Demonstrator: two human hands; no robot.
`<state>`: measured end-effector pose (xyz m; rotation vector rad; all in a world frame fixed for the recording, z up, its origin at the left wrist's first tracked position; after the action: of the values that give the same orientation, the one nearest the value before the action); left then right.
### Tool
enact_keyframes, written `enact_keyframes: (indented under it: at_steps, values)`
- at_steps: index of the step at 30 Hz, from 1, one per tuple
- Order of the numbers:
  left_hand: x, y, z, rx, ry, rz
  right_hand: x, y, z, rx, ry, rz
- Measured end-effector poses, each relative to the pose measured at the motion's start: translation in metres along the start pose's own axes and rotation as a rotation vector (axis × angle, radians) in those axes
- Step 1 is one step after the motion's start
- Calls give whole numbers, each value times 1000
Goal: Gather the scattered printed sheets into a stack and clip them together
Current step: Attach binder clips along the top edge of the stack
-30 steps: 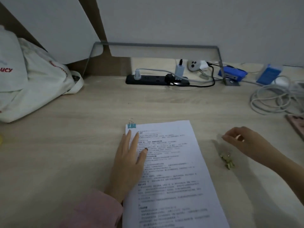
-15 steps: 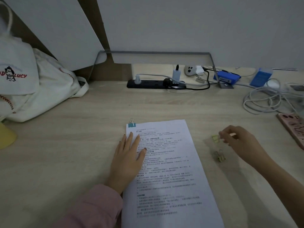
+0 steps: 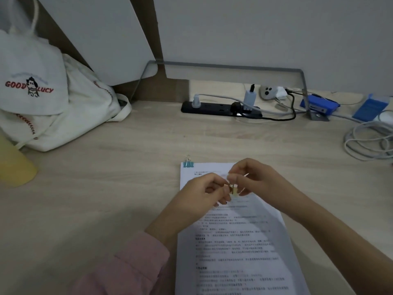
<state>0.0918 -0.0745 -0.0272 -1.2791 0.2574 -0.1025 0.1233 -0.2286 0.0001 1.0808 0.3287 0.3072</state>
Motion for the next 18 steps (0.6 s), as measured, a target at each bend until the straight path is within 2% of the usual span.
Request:
enact_keyframes:
  at_steps: [2, 6, 7, 10, 13, 18]
  values:
    - [5, 4, 6, 60, -29, -39, 9, -5, -1, 31, 36, -59]
    - [21, 7, 20, 172, -10, -65, 29, -10, 1, 52, 56, -55]
    - [28, 8, 27, 249, -36, -79, 35, -12, 3, 60, 43, -62]
    - [56, 10, 51, 697, -110, -106, 56, -20, 12, 39, 6, -112]
    - [83, 15, 64, 954, 24, -15, 75, -25, 17, 46, 32, -131]
    - [114, 20, 64, 958, 191, 97, 107, -30, 16, -10, 92, -117]
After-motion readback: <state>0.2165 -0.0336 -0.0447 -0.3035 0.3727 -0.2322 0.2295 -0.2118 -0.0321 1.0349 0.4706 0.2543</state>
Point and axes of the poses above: each hand's wrist, its own x-axis towards the middle knuckle, its own z-axis out of the back of the hand, y = z × x, the point moved 2 cm from there along x, towards the middle knuckle, and after that the axes turned 1 degree about x, right-handed, at the moved point
